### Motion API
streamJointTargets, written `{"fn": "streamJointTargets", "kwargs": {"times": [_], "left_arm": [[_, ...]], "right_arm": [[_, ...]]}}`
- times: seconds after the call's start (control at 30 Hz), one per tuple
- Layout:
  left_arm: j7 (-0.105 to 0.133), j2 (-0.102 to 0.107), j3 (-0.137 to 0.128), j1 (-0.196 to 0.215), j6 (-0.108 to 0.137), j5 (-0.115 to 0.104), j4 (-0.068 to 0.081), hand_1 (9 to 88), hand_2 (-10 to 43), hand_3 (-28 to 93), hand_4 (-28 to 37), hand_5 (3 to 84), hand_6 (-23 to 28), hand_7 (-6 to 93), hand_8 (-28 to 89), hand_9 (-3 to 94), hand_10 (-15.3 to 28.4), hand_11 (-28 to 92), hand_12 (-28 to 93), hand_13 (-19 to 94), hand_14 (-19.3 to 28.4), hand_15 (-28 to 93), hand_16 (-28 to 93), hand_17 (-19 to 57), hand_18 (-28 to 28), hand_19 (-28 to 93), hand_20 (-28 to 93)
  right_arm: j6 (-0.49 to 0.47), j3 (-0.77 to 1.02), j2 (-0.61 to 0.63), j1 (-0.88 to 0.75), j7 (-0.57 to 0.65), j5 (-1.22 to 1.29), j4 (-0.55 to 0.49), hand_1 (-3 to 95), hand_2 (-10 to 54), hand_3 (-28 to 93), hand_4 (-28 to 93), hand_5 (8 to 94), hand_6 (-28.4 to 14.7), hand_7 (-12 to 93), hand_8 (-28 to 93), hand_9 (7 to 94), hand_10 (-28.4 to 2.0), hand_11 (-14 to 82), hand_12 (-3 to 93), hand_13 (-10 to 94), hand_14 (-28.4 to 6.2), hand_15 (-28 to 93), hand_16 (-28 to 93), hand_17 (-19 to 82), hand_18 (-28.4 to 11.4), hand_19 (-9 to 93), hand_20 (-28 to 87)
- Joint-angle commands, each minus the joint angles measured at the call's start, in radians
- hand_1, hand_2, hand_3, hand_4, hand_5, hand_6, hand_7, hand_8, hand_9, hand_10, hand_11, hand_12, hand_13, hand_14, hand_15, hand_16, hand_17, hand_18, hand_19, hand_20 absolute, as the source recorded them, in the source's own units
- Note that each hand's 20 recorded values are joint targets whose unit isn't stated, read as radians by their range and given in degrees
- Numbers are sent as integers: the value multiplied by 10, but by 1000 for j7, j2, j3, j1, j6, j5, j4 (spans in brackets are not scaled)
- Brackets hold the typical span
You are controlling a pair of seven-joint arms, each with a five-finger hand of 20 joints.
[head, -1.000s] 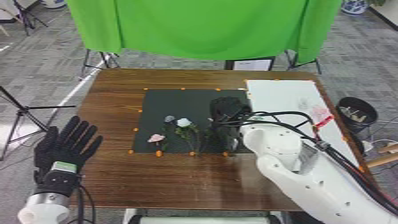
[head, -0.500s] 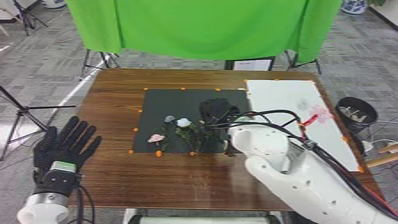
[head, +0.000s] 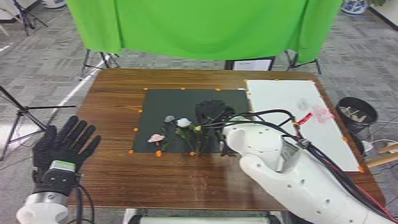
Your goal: Arrange flowers
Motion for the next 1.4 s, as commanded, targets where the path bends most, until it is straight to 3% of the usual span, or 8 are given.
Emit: {"fn": "streamJointTargets", "kwargs": {"times": [0.03,0.4,0.67,0.83,1.0,1.1,1.17,1.4], "left_arm": [[14,0,-9,16,7,-4,-6,328,30,728,-273,439,85,144,-86,370,146,226,114,266,150,388,-69,-68,144,365,113],[23,-1,-10,19,3,-11,-5,332,9,720,-257,434,86,149,-88,366,145,229,112,263,150,387,-69,-68,144,362,113],[20,2,2,1,-6,-9,0,329,16,719,-267,434,86,148,-89,366,145,229,111,263,150,386,-68,-68,144,361,115],[12,1,6,-8,-45,29,10,323,27,724,-276,434,86,147,-88,366,145,227,111,263,151,383,-68,-68,144,359,115],[21,3,-7,20,-62,41,6,307,46,722,-280,429,84,139,-88,360,146,217,110,259,151,373,-67,-69,146,354,113],[13,6,-12,23,-88,45,10,295,70,719,-282,428,83,135,-86,359,146,209,111,259,150,368,-64,-70,146,349,113],[15,8,-13,19,-91,64,11,290,79,719,-282,427,82,133,-85,358,145,207,112,259,150,366,-63,-70,146,348,113],[-2,-7,-11,28,-80,65,1,285,91,719,-283,431,84,130,-83,357,145,203,116,259,152,361,-57,-70,146,344,115]], "right_arm": [[-27,16,-7,8,15,2,-8,526,-95,708,-283,671,-6,213,-28,667,-122,133,157,722,-66,429,352,397,-197,823,343],[-109,96,13,-31,20,50,-91,483,-95,743,-283,609,-12,194,-132,601,-134,118,152,688,-74,435,343,379,-199,813,334],[-35,212,78,-70,97,101,-127,430,-95,766,-283,583,-23,172,-120,577,-141,111,152,674,-94,485,247,375,-203,812,339],[14,358,206,-158,162,110,-120,418,-95,772,-283,541,-30,167,-117,534,-147,101,151,655,-105,502,241,365,-207,805,334],[-57,510,290,-219,220,136,-88,406,-95,785,-283,446,-52,144,-113,434,-156,74,144,596,-121,521,223,339,-215,789,325],[-25,591,351,-261,211,162,-70,399,-95,790,-283,381,-70,113,-98,402,-158,78,139,567,-126,526,203,317,-217,772,319],[-30,642,373,-284,206,179,-56,398,-95,793,-283,372,-69,110,-97,397,-154,79,139,560,-124,523,199,310,-216,764,317],[-95,676,386,-244,247,245,43,400,-95,798,-283,360,-59,117,-102,369,-143,72,136,510,-125,487,184,285,-215,738,318]]}}
